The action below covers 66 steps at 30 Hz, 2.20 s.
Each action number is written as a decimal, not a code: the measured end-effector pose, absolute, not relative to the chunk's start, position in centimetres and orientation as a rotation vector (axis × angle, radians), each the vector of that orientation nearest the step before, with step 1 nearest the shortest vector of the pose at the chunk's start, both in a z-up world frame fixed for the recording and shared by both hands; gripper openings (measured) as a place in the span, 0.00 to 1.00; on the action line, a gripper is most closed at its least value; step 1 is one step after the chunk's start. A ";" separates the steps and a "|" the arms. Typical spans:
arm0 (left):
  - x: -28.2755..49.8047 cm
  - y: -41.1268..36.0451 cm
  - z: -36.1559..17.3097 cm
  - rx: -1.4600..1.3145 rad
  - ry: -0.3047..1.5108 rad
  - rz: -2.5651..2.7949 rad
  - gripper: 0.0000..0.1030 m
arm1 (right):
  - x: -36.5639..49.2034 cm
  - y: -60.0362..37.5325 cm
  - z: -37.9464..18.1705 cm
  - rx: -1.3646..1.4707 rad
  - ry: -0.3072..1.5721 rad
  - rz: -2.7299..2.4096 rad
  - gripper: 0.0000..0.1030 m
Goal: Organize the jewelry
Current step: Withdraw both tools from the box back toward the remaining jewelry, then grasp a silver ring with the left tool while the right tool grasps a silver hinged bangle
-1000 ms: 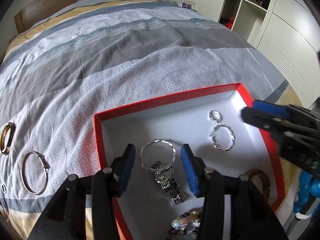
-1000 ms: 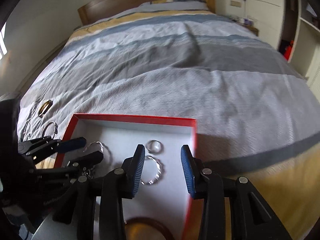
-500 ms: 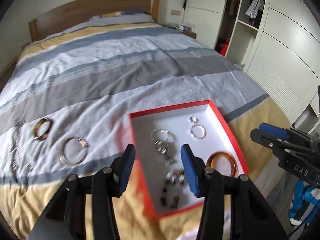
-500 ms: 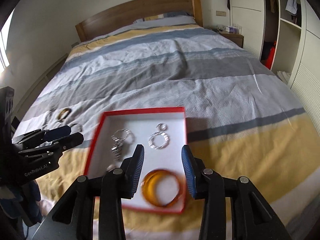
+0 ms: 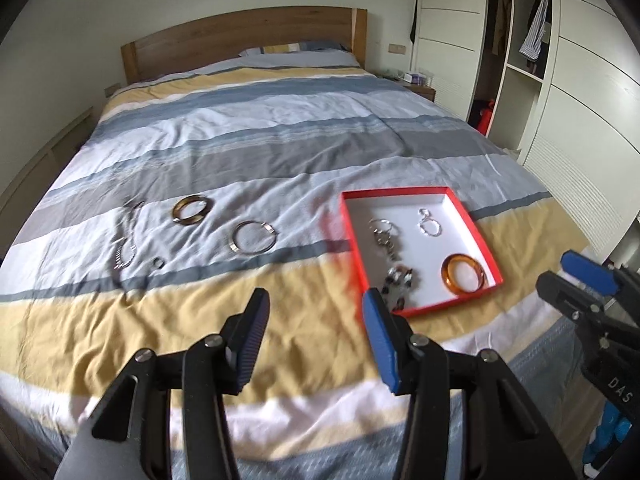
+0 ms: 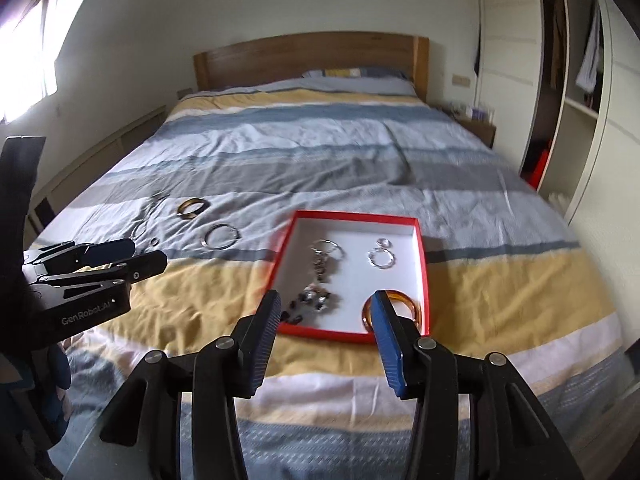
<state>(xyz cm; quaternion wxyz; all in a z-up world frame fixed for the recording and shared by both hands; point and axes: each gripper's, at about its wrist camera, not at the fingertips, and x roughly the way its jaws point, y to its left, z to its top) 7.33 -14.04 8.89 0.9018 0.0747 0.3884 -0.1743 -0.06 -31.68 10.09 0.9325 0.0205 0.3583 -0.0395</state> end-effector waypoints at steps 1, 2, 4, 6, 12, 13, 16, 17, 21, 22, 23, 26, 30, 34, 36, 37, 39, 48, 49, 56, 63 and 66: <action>6.8 -13.6 8.9 0.157 0.798 -0.356 0.45 | -0.6 -30.9 10.5 0.025 0.724 -0.077 0.46; 6.3 -13.0 9.0 0.160 0.794 -0.351 0.45 | -1.1 -30.2 10.8 0.010 0.717 -0.073 0.46; 5.3 -11.6 9.1 0.155 0.786 -0.340 0.45 | -1.7 -29.2 11.4 -0.011 0.706 -0.066 0.46; 4.5 -10.2 9.4 0.138 0.778 -0.329 0.45 | -2.3 -28.2 12.1 -0.030 0.692 -0.062 0.46; 3.1 -5.4 9.8 0.069 0.765 -0.284 0.45 | -3.9 -24.8 13.9 -0.087 0.658 -0.033 0.46; 2.9 -4.5 9.8 0.056 0.765 -0.275 0.45 | -4.1 -24.2 14.0 -0.098 0.657 -0.026 0.46; 2.5 -2.5 9.7 0.032 0.764 -0.251 0.45 | -4.6 -22.6 14.3 -0.120 0.655 -0.006 0.46; 2.3 -1.6 9.6 0.019 0.767 -0.242 0.45 | -4.7 -22.2 14.3 -0.126 0.655 0.001 0.46; 2.2 1.6 9.2 -0.011 0.767 -0.194 0.45 | -4.8 -20.8 14.5 -0.145 0.655 0.038 0.49; 2.3 2.4 9.0 -0.020 0.768 -0.179 0.45 | -4.7 -20.6 14.6 -0.147 0.655 0.047 0.50; 2.4 3.3 8.9 -0.030 0.772 -0.164 0.45 | -4.5 -20.4 14.5 -0.145 0.656 0.056 0.52; 3.0 6.2 8.2 -0.054 0.781 -0.107 0.45 | -3.5 -20.1 14.2 -0.129 0.665 0.077 0.54; 4.1 8.7 7.2 -0.074 0.795 -0.060 0.46 | -1.3 -19.7 13.1 -0.114 0.695 0.110 0.54; 5.8 10.1 5.6 -0.096 0.816 -0.033 0.46 | 1.0 -19.2 11.3 -0.101 0.730 0.134 0.54; 6.8 10.3 4.7 -0.102 0.828 -0.035 0.46 | 2.5 -19.1 10.0 -0.090 0.754 0.145 0.54; 7.5 10.3 4.2 -0.105 0.832 -0.039 0.46 | 3.2 -18.9 9.5 -0.086 0.766 0.149 0.54; 8.6 10.1 3.3 -0.107 0.842 -0.044 0.46 | 4.8 -18.8 8.3 -0.082 0.790 0.160 0.54; 16.0 7.8 0.6 -0.079 0.862 -0.136 0.46 | 12.0 -17.9 4.3 -0.071 0.853 0.233 0.48; 17.2 7.4 0.3 -0.074 0.866 -0.148 0.45 | 13.2 -17.7 3.8 -0.066 0.860 0.246 0.47; 23.7 5.0 -2.0 -0.025 0.891 -0.203 0.45 | 19.9 -16.8 0.7 -0.049 0.899 0.300 0.39; 28.1 3.9 -5.2 -0.008 0.931 -0.231 0.45 | 24.7 -16.2 -2.4 -0.035 0.938 0.321 0.36; 29.1 3.6 -6.1 0.000 0.940 -0.235 0.45 | 26.1 -15.5 -3.5 -0.036 0.954 0.343 0.35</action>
